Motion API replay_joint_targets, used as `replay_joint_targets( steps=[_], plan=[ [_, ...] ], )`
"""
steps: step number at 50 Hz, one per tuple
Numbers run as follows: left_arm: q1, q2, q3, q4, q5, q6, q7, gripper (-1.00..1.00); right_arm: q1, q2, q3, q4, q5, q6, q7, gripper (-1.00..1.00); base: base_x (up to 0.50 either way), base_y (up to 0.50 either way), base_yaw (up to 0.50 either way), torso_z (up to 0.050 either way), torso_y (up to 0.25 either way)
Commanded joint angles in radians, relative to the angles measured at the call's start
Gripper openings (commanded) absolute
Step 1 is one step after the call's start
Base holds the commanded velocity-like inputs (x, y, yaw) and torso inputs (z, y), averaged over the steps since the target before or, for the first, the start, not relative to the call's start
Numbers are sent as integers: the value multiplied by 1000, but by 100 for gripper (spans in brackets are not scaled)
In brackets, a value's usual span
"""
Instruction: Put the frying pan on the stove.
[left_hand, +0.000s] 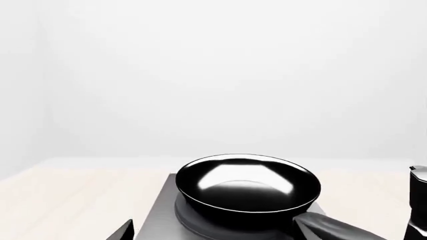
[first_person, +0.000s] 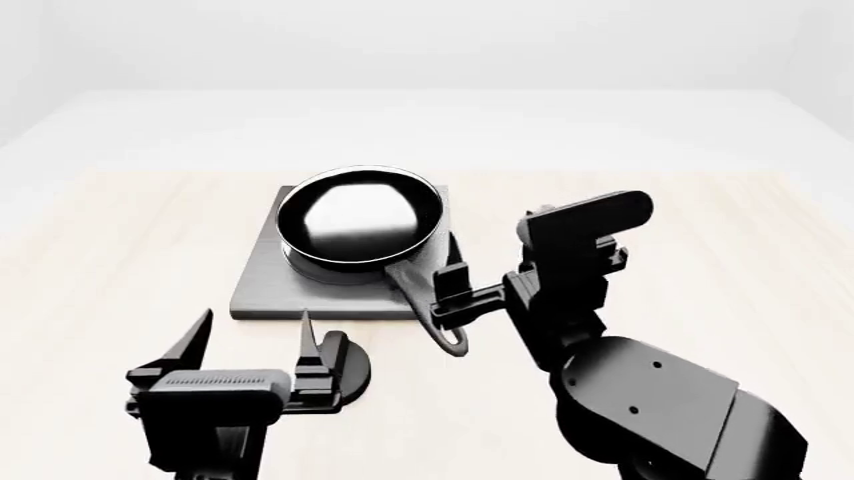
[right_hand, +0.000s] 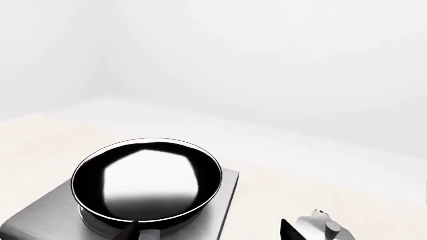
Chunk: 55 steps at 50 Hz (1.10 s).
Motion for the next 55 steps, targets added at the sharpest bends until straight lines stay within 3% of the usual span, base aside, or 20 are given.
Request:
replay_joint_targets(
  steps=[1, 55],
  plan=[
    [6, -13, 0, 45, -3, -16, -10, 100, -50, 36, 25, -96, 15, -17, 48, 100, 0, 0, 0, 0, 0],
    [42, -80, 7, 333, 27, -116, -91, 100, -79, 190, 173, -489, 207, 9, 261, 100, 0, 0, 0, 0, 0]
  ],
)
